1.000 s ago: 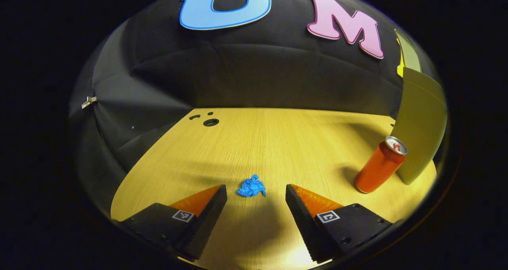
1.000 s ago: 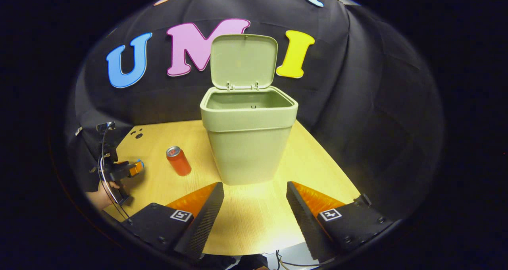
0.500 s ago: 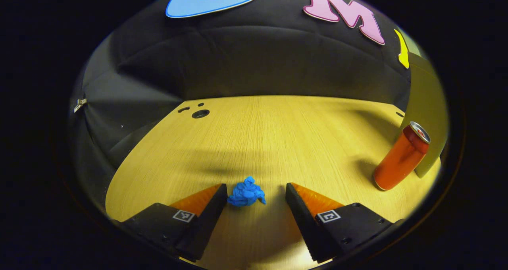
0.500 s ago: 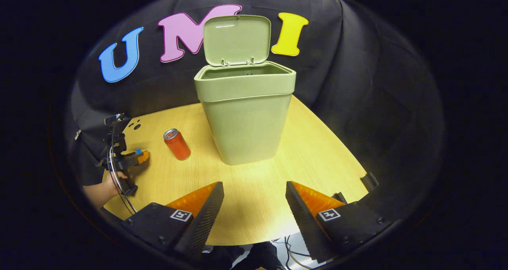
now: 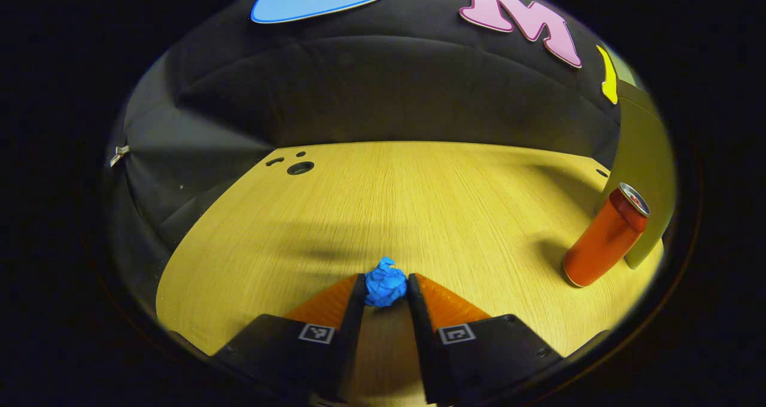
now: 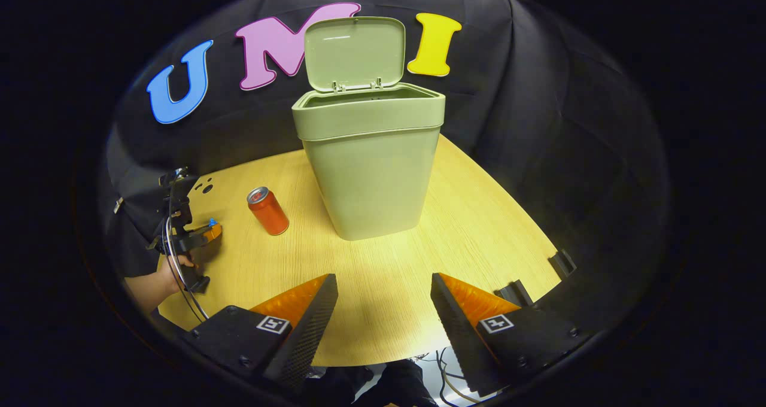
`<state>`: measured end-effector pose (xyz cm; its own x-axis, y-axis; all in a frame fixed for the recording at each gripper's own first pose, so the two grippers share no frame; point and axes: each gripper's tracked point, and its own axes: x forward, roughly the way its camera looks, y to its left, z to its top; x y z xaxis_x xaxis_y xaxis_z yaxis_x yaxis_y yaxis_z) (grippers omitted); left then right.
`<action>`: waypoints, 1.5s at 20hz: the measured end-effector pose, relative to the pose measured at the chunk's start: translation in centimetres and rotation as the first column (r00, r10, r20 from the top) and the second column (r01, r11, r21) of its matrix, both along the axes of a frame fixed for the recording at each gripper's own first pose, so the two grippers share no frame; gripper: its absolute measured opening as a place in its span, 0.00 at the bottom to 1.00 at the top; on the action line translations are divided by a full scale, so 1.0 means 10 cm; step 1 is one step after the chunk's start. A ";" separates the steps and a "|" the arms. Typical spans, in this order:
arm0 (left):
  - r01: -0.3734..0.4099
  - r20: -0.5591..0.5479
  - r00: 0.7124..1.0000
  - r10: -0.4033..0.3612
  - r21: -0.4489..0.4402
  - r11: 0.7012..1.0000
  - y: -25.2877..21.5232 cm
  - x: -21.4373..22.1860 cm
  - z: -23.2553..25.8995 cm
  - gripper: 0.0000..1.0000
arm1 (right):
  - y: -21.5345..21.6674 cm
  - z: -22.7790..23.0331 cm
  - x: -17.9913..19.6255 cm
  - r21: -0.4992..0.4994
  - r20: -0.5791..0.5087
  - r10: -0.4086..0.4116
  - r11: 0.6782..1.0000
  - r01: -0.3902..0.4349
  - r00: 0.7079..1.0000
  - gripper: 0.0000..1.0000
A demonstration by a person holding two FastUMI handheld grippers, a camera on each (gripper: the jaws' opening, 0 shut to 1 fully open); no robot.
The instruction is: Press the lid of the desktop garbage bin to open it, pick up the crumpled paper on the desktop and throw it into the bin, then pick up the pop can on the desktop and drop it into the bin, and finally close the garbage bin lid.
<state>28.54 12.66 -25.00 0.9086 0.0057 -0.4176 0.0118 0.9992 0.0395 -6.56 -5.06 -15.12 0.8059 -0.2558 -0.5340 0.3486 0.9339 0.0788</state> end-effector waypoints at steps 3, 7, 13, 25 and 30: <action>0.008 -0.001 1.000 -0.008 0.001 1.000 -0.01 0.00 -0.01 0.39 | 0.03 -0.03 -0.01 0.001 -0.006 0.010 1.000 -0.010 1.000 0.99; 0.029 -0.012 1.000 -0.028 0.015 0.999 -0.05 -0.02 0.02 0.34 | 0.02 -0.02 0.01 0.000 0.000 0.013 1.000 -0.013 1.000 0.99; 0.058 0.022 0.998 -0.058 0.020 0.998 -0.21 -0.16 0.30 0.29 | -0.01 -0.03 0.03 0.015 0.006 0.035 0.999 -0.035 0.999 0.99; 0.138 0.218 0.967 -0.131 -0.018 0.990 -0.96 -0.73 1.86 0.32 | -0.50 -0.03 0.10 0.038 0.066 0.112 0.993 -0.115 0.992 0.99; 0.216 0.332 0.924 -0.190 -0.044 0.975 -1.63 -0.89 2.66 0.32 | -0.81 -0.02 0.14 0.070 0.103 0.114 0.990 -0.122 0.988 0.99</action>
